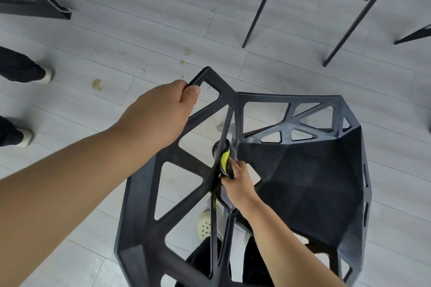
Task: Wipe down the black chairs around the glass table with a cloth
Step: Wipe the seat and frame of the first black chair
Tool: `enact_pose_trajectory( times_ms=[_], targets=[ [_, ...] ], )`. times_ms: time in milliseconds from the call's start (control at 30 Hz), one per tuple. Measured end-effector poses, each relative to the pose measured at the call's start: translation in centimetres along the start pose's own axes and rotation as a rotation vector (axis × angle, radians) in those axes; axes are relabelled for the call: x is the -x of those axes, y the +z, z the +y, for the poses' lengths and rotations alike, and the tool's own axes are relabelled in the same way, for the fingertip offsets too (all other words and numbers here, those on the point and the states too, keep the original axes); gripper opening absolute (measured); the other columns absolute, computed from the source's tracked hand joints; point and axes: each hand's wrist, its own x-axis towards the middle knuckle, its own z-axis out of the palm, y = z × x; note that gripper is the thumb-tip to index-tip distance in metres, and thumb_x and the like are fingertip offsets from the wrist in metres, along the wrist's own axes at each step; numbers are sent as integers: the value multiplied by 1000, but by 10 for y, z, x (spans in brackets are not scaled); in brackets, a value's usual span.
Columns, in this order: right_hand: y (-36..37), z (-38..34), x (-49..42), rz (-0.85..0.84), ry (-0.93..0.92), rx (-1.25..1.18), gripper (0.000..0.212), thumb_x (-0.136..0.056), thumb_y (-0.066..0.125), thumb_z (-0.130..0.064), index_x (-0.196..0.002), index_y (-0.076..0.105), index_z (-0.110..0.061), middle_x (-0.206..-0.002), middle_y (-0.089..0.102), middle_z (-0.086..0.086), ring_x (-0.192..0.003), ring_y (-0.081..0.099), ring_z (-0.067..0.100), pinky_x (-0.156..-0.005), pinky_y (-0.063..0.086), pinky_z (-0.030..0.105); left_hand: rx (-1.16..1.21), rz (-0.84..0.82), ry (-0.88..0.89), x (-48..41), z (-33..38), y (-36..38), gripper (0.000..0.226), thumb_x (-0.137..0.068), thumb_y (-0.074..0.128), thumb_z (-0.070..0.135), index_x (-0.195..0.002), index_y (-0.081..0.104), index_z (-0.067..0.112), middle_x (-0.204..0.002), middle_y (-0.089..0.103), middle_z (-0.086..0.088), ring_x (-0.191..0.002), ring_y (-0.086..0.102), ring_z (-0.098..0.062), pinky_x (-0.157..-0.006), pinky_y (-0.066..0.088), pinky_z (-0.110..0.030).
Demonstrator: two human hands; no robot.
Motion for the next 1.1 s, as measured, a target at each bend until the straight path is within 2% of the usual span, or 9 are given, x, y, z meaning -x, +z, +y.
enact_pose_trajectory(
  times_ms=[133,200,333,467,567,667,833,933,1100],
  targets=[
    [1,-8,23,-3,-7,108,53,-90,47,-7,-141,41,-20,-121,49,-2,-112,50,23,-92,40,29,-31,2,11,1,1,0,47,-96,20,49,-103,55,18,-92,64,-2,-86,58,-22,-82,48,-47],
    [0,-13,43,-13,-31,198,41,-88,47,-7,-129,50,-14,-114,50,-3,-105,53,20,-81,41,25,-35,-1,8,1,2,-1,47,-96,20,49,-103,55,18,-92,64,-2,-86,58,-22,-82,48,-47],
    [6,-25,76,28,-130,221,27,-85,50,-5,-106,58,-19,-105,50,-9,-94,55,17,-79,47,23,-37,0,-1,3,3,-3,46,-97,21,48,-104,55,18,-91,64,-3,-85,58,-22,-81,48,-46],
    [9,-57,88,119,-363,81,22,-72,48,-1,-77,46,-23,-86,43,-16,-79,51,19,-64,45,28,-41,3,-4,3,4,-3,45,-97,21,47,-104,55,18,-90,64,-2,-84,58,-22,-81,48,-46],
    [10,-91,105,197,-562,-21,24,-69,47,-9,-79,44,-31,-86,40,-23,-76,45,8,-63,35,16,-41,5,-12,1,3,-2,45,-97,22,47,-103,55,18,-91,64,-2,-86,57,-24,-82,47,-45],
    [16,-112,120,255,-683,-79,27,-73,44,-16,-93,58,-26,-92,51,-13,-84,47,5,-65,42,20,-30,2,-10,0,3,-1,44,-97,22,47,-104,56,19,-94,64,-2,-90,57,-24,-84,47,-45],
    [26,-72,99,278,-630,-167,30,-81,63,-12,-105,64,-31,-102,54,-13,-92,57,7,-71,51,22,-9,-8,-3,1,1,-1,46,-98,22,47,-103,56,17,-92,64,-3,-89,58,-23,-85,47,-46],
    [24,-45,85,235,-458,-177,38,-79,60,-11,-109,59,-35,-104,53,-15,-96,58,6,-81,48,18,-15,4,1,1,0,0,47,-98,22,48,-101,57,16,-91,64,-4,-88,58,-24,-84,47,-46],
    [10,-23,61,181,-169,-63,34,-88,54,-5,-114,66,-24,-105,53,-10,-96,57,12,-79,47,21,-32,11,14,1,1,1,47,-99,21,45,-103,56,14,-92,64,-5,-87,58,-22,-83,48,-45]
  ],
)
